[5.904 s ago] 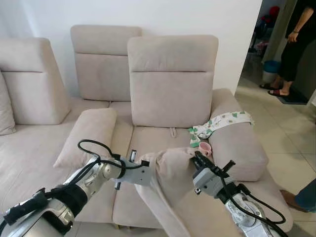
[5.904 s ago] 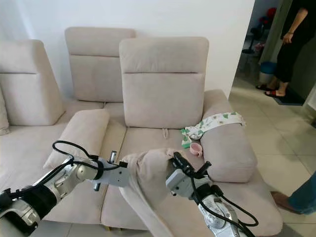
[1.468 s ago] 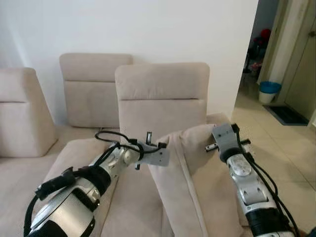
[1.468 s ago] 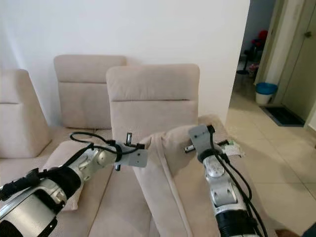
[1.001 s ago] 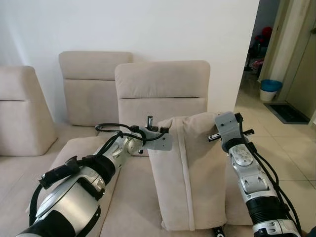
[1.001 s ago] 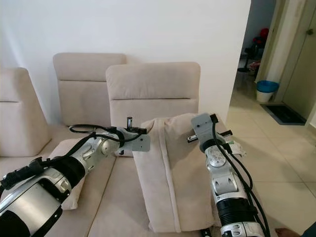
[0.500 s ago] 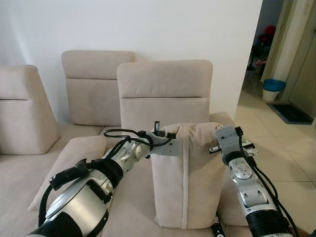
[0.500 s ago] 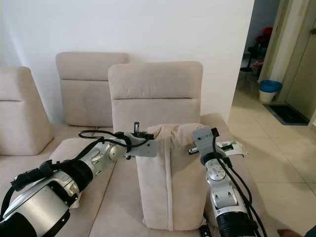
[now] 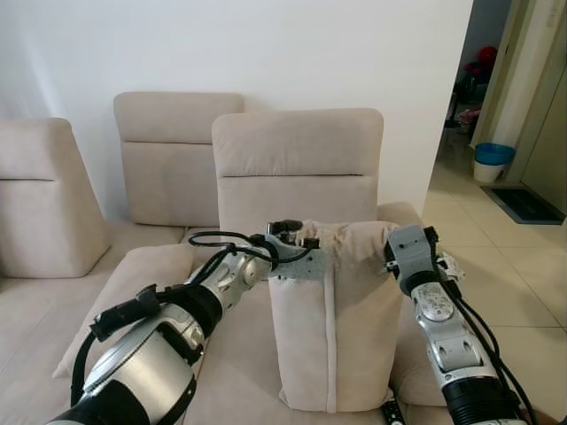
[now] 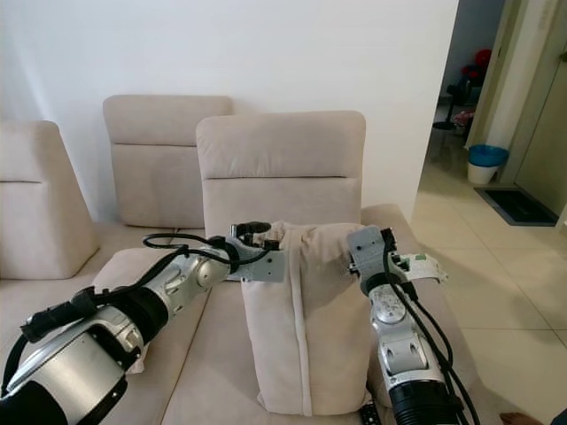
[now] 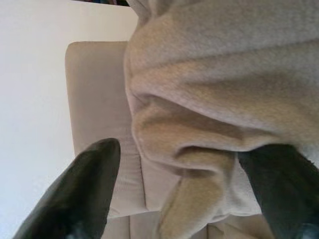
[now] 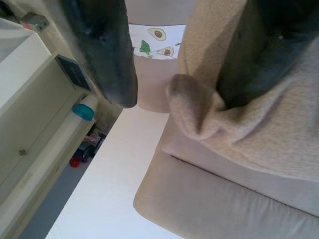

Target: Move the pillow to the sofa from floor

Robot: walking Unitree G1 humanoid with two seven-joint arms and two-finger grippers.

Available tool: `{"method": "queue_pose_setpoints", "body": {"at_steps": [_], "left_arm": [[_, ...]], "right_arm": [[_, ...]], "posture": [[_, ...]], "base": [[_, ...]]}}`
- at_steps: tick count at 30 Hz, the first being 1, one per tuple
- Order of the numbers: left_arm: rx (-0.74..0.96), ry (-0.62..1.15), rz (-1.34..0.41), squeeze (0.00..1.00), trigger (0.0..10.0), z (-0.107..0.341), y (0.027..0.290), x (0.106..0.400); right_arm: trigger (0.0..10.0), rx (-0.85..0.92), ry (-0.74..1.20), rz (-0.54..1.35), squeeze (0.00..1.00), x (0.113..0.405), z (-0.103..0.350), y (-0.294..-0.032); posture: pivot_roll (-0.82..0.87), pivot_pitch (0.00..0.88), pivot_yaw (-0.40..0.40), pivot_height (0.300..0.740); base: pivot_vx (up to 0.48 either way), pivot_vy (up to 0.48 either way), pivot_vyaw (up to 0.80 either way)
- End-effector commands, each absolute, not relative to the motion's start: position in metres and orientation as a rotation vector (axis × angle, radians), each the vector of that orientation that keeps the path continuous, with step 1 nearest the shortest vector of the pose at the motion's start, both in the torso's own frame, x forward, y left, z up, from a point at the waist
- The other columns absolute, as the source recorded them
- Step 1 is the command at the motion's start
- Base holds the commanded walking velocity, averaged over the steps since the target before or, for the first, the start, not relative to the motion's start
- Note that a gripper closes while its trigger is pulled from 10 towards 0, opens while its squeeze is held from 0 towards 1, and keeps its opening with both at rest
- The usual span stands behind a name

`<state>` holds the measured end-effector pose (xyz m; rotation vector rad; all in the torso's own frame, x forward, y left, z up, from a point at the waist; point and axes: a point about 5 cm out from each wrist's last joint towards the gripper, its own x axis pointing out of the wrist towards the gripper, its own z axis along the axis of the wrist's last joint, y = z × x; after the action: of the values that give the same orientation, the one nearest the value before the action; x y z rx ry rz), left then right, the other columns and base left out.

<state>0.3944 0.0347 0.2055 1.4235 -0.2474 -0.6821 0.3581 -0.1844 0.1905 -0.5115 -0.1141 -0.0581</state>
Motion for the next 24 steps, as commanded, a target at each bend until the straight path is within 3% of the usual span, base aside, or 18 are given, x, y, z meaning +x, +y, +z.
{"method": "queue_pose_setpoints", "body": {"at_steps": [1, 2, 3, 17, 24], "left_arm": [[1.426, -0.328, -0.706, 0.0, 10.0, 0.213, 0.021, 0.39], [1.421, -0.326, -0.705, 0.0, 10.0, 0.213, 0.021, 0.39], [1.407, -0.333, -0.699, 0.0, 10.0, 0.214, 0.021, 0.391], [1.236, -0.522, -0.514, 0.0, 10.0, 0.253, 0.017, 0.393], [1.241, -0.471, -0.538, 0.0, 10.0, 0.245, 0.018, 0.394]], "right_arm": [[10.0, -0.516, -0.129, -0.006, 0.47, 0.358, 0.191, -0.17], [10.0, -0.519, -0.129, -0.007, 0.3, 0.358, 0.191, -0.17], [10.0, -0.521, -0.129, -0.008, 0.0, 0.358, 0.192, -0.17], [10.0, -0.557, -0.077, -0.186, 0.0, 0.358, 0.191, -0.196], [10.0, -0.543, -0.105, -0.213, 0.0, 0.358, 0.196, -0.199]], "posture": [[-0.12, 0.01, 0.096, 0.74], [-0.11, 0.009, 0.094, 0.74], [-0.11, 0.009, 0.094, 0.74], [-0.12, 0.006, 0.09, 0.74], [-0.12, 0.004, 0.09, 0.74]], "base": [[0.0, 0.0, 0.0], [0.0, 0.0, 0.0], [0.0, 0.0, 0.0], [0.0, 0.0, 0.0], [0.0, 0.0, 0.0]]}}
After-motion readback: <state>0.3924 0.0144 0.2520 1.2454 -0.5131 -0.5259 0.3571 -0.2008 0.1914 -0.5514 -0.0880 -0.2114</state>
